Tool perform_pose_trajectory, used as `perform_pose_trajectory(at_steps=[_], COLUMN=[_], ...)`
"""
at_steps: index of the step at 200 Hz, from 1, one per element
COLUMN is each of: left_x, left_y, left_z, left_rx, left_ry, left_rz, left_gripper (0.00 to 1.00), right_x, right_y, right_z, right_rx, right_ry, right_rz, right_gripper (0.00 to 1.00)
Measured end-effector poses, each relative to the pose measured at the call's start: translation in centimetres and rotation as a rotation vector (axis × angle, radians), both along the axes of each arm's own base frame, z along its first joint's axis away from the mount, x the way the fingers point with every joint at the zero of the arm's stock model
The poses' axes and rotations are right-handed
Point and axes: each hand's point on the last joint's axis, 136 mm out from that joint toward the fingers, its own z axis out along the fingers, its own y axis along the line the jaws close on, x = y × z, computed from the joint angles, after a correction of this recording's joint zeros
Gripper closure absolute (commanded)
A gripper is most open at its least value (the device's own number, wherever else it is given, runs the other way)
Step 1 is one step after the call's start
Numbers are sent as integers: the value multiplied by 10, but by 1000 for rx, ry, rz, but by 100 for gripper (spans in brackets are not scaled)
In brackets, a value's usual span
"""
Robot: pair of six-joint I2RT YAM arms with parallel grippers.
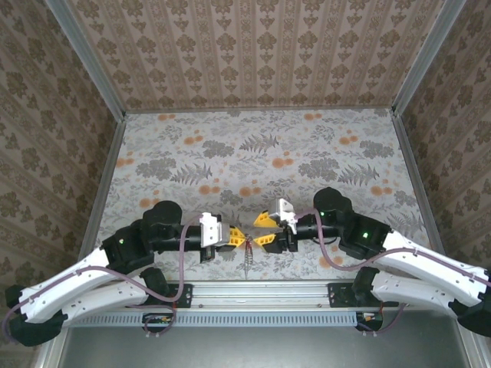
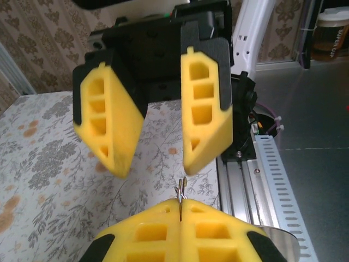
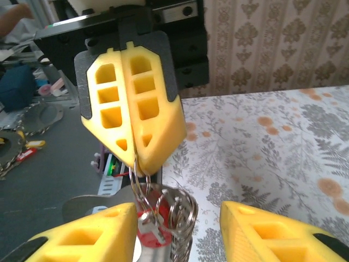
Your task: Put the keys on the keyring
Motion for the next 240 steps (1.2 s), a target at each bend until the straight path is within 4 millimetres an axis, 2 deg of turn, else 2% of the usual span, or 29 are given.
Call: perform_pose_trajectory(at_steps=[17,42,62,76,111,129,165,185,196,210,240], left_x=[-2,-2,-1,0,1,1,2,8,13,21,37], left_y=[-1,-1,-2,-2,-1,-1,-1,-3,-3,-2,3], left_z=[2,6,8,9,9,9,8,5,2,-4,-15], left_rx=[-8,-26,-38,-44,-58,-63,-59,-40,-18,17,81], left_ry=[7,9,12,12,26,32,36,32,34,28,5], left_rz=[-13,-18,-18,-17,-15,-14,-10,17,44,89,179], left_gripper=[100,100,100,100,100,100,100,73,64,60,60], right_x=[-5,-10,-12,-14,-13,-14,-13,-6,0,11,31], right_y=[5,10,12,12,12,12,12,9,7,4,1], right_z=[2,6,9,9,9,9,10,9,10,13,13], right_rx=[13,34,44,45,45,45,42,10,-14,-56,-154], right_ry=[-8,-26,-39,-41,-42,-49,-66,-76,-85,-103,-137], right_rz=[39,75,90,94,94,96,93,56,16,-48,-143], right_gripper=[66,72,83,87,88,100,100,100,100,100,100])
